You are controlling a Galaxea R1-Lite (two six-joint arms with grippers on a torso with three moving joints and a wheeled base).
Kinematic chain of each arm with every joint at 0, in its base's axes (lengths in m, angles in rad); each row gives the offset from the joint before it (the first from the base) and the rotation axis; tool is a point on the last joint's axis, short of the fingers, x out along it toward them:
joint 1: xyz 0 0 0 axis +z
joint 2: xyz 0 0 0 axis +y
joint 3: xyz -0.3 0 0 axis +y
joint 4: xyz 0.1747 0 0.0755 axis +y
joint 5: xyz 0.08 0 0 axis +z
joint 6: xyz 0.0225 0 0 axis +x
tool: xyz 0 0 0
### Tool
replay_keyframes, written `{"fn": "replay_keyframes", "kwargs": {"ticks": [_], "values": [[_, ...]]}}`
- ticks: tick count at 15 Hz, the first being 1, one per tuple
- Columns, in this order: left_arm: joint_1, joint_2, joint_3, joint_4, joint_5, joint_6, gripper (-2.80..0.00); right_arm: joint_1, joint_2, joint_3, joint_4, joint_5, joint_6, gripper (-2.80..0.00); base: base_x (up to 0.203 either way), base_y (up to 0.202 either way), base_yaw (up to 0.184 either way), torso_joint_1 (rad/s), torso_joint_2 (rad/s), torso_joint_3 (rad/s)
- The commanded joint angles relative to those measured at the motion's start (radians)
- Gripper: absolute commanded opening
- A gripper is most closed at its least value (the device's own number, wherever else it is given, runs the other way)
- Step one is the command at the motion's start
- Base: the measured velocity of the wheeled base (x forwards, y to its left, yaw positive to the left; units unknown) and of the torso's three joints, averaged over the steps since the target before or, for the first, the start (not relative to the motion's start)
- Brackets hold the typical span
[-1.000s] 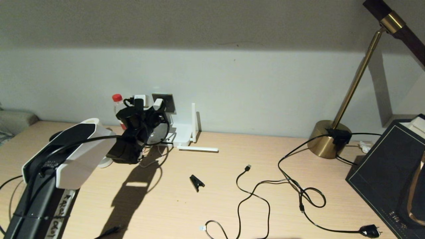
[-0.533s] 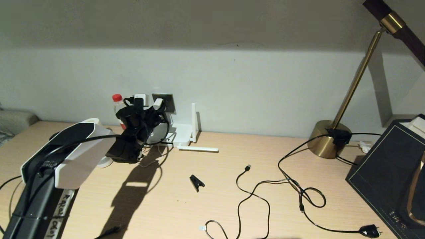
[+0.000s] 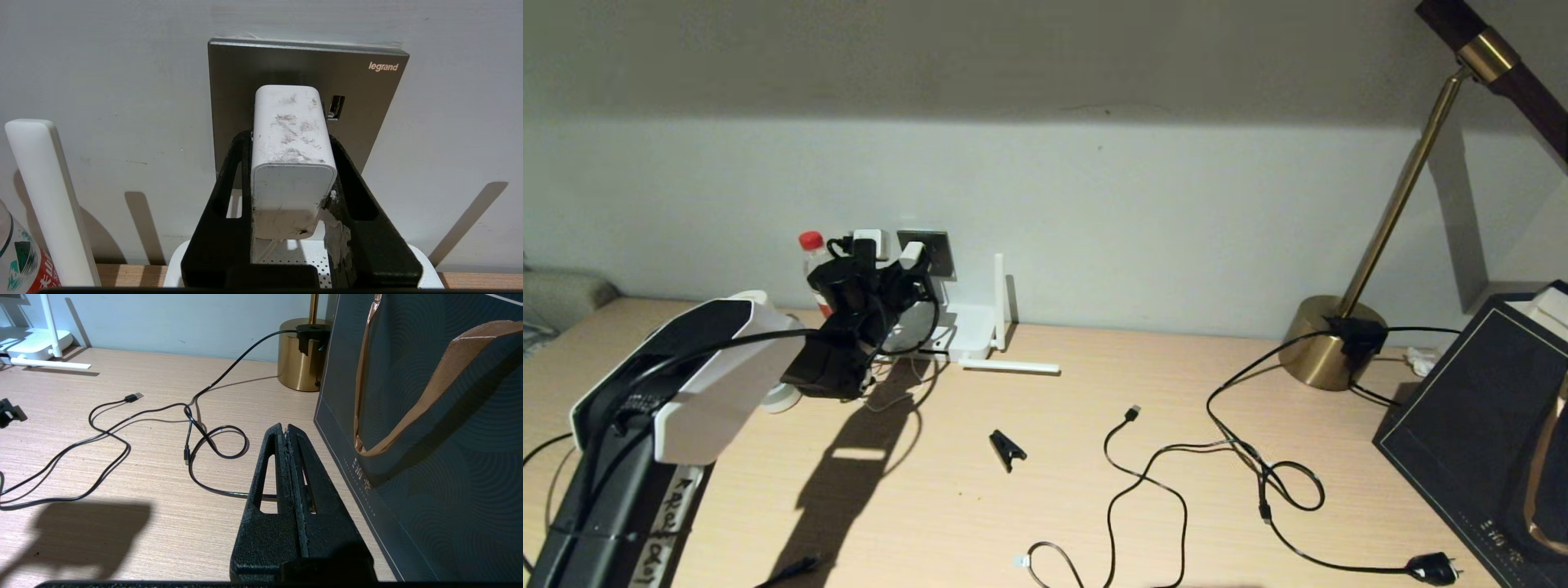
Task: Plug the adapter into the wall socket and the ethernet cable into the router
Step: Plug plug into socket
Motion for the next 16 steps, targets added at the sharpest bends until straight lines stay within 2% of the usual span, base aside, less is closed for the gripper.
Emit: {"fn": "replay_keyframes", "kwargs": {"ticks": [1,16], "values": [[-0.001,-0.010,-0.002,-0.002,0.000,0.000,-2.80,0.000,0.002,0.035,-0.001,0.001,0.000,-2.80,0.000,0.000,0.000,0.000,0.00,0.000],[-0.001,-0.003,-0.037,0.038,0.002,0.000,-2.80,0.000,0.002,0.035,0.000,0.001,0.000,-2.80,0.000,0.000,0.000,0.000,0.00,0.000]]}}
